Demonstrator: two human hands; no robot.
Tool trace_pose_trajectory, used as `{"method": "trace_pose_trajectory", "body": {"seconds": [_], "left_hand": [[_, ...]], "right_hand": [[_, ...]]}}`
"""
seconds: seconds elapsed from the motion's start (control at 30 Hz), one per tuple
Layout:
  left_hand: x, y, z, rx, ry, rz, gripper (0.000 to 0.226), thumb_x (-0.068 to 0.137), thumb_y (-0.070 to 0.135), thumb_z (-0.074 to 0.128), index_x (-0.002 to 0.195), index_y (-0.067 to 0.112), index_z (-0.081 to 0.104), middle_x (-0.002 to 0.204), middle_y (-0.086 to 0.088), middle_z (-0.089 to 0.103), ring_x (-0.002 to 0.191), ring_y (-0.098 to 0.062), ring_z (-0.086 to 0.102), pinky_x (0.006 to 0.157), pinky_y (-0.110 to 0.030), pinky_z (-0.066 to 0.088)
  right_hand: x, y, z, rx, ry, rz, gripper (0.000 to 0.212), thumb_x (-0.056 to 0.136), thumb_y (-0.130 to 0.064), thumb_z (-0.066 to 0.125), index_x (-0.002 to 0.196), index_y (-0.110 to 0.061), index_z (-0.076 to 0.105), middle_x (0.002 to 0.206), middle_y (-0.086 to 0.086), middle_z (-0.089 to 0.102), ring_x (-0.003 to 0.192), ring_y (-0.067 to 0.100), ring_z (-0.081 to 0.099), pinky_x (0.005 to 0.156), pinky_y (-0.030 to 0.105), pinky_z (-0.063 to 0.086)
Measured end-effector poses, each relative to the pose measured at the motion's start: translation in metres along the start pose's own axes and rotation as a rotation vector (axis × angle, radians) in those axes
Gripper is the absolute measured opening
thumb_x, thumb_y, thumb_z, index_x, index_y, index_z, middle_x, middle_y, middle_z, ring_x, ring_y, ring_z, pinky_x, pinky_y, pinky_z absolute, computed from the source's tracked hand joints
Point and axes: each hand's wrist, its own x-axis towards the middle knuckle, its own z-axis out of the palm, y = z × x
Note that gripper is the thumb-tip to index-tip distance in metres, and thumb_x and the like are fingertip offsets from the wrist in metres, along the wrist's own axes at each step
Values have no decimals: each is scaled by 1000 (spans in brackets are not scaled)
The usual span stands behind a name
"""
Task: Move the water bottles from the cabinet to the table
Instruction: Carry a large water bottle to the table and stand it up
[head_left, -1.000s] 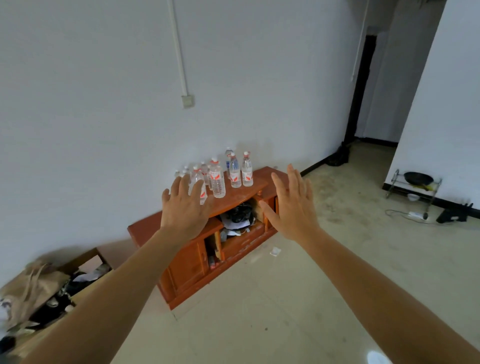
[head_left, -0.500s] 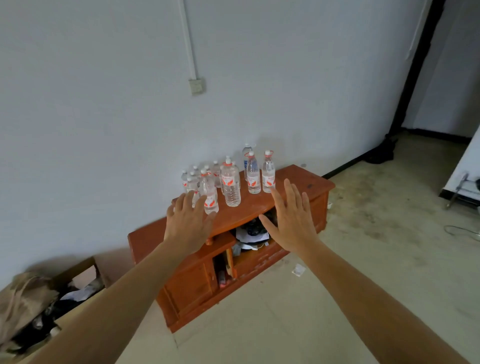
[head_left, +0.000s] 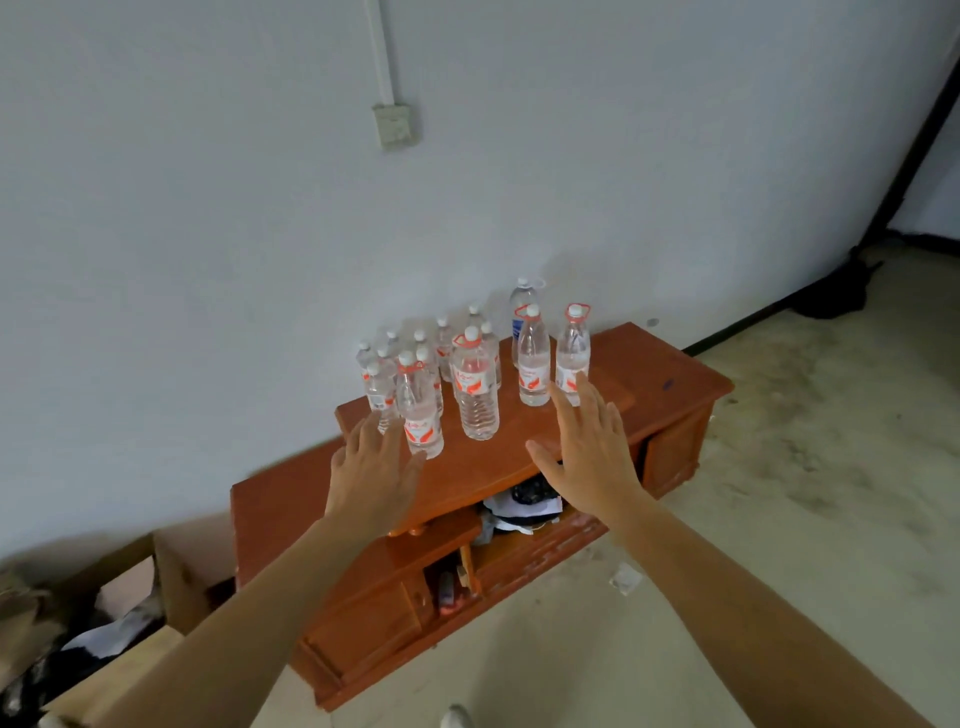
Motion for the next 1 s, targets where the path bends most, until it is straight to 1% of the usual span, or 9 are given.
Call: {"method": "trace_pose_trajectory", "body": {"seconds": [0.2, 0.3, 0.37, 0.53, 0.63, 0.77, 0.83, 0.9, 1.0], "left_hand": [[122, -15, 51, -130, -81, -58, 62, 102, 52, 39, 155, 22, 28, 165, -10, 16, 151, -33, 18, 117, -55, 27], [188, -20, 80, -220, -157, -91, 63, 102, 53, 36, 155, 23, 23, 164, -8, 16, 150, -35, 20, 115, -57, 31], [211, -20, 95, -264, -203, -114, 61, 102, 53, 35, 154, 22, 26, 164, -9, 17, 150, -35, 21, 114, -57, 33], [268, -12, 160, -411, -359, -269, 59, 104, 50, 37, 152, 16, 34, 160, -11, 27, 146, -33, 28, 115, -51, 30], [279, -8, 191, -443, -412, -348, 57, 104, 49, 37, 151, 17, 37, 158, -10, 31, 143, -34, 32, 114, -53, 33], [281, -8, 234, -510, -502, -611, 54, 104, 46, 38, 151, 18, 37, 157, -13, 33, 144, -35, 32, 117, -50, 29], [285, -9, 250, -562, -549, -744, 55, 105, 48, 36, 149, 16, 40, 154, -14, 37, 143, -34, 34, 117, -49, 29], [290, -8, 263, -612, -558, -866, 54, 105, 49, 34, 145, 14, 45, 148, -12, 46, 136, -31, 42, 114, -48, 34], [307, -1, 282, -744, -560, -1056, 43, 108, 43, 31, 125, 13, 56, 121, -6, 59, 115, -21, 48, 101, -38, 38]], "right_hand": [[105, 31, 39, -21, -13, 5, 91, 94, -56, 56, 159, -24, 1, 167, 21, 6, 149, 41, 25, 117, 55, 26], [160, 44, 64, 6, -40, 11, 92, 94, -57, 55, 159, -27, -2, 168, 18, -1, 151, 41, 21, 119, 56, 24], [177, 49, 73, 38, -51, 36, 91, 95, -59, 53, 160, -29, -4, 168, 15, -5, 152, 39, 17, 121, 55, 21], [240, 84, 129, 77, -180, -21, 92, 93, -62, 53, 160, -30, -2, 168, 16, -1, 152, 39, 17, 121, 55, 23], [280, 93, 163, 141, -214, -94, 98, 90, -66, 57, 160, -30, 0, 168, 18, 1, 153, 38, 14, 119, 60, 26], [327, 83, 225, 290, -332, -189, 117, 79, -79, 61, 160, -31, -9, 169, 12, -10, 156, 34, 5, 120, 53, 15], [348, 72, 252, 426, -304, -263, 121, 76, -80, 66, 161, -26, -1, 169, 13, -3, 156, 32, 8, 121, 52, 19], [364, 60, 276, 582, -261, -277, 118, 77, -72, 73, 160, -18, 10, 168, 13, 11, 154, 30, 17, 122, 50, 26], [379, 53, 302, 743, -218, -229, 101, 83, -56, 78, 156, -12, 26, 158, 11, 36, 145, 24, 37, 113, 42, 43]]}}
